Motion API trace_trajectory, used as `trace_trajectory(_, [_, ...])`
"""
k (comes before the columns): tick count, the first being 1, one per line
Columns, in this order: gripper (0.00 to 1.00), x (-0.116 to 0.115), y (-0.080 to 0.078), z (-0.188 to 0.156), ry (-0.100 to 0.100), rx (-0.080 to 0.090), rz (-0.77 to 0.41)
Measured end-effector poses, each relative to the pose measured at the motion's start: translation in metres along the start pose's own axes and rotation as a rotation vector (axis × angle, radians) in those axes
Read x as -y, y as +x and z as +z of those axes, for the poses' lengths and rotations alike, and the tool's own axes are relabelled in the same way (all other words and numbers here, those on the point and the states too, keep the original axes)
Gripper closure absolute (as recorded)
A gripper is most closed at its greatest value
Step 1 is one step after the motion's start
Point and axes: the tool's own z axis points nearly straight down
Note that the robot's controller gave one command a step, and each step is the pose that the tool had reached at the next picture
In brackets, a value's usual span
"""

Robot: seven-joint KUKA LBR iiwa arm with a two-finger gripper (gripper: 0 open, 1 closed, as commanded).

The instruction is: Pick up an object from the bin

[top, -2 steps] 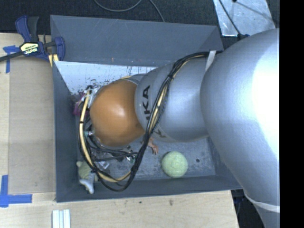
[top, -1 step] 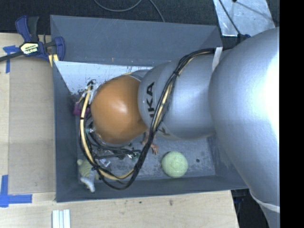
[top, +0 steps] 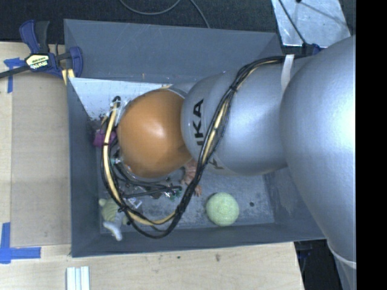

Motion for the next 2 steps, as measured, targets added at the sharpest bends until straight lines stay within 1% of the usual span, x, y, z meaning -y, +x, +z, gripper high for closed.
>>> trace_trajectory(1, [1.0, 0.0, -0.001, -0.014, 0.002, 0.004, 0.0])
trace_trajectory(2, [1.0, 0.0, -0.001, -0.028, 0.001, 0.002, 0.001])
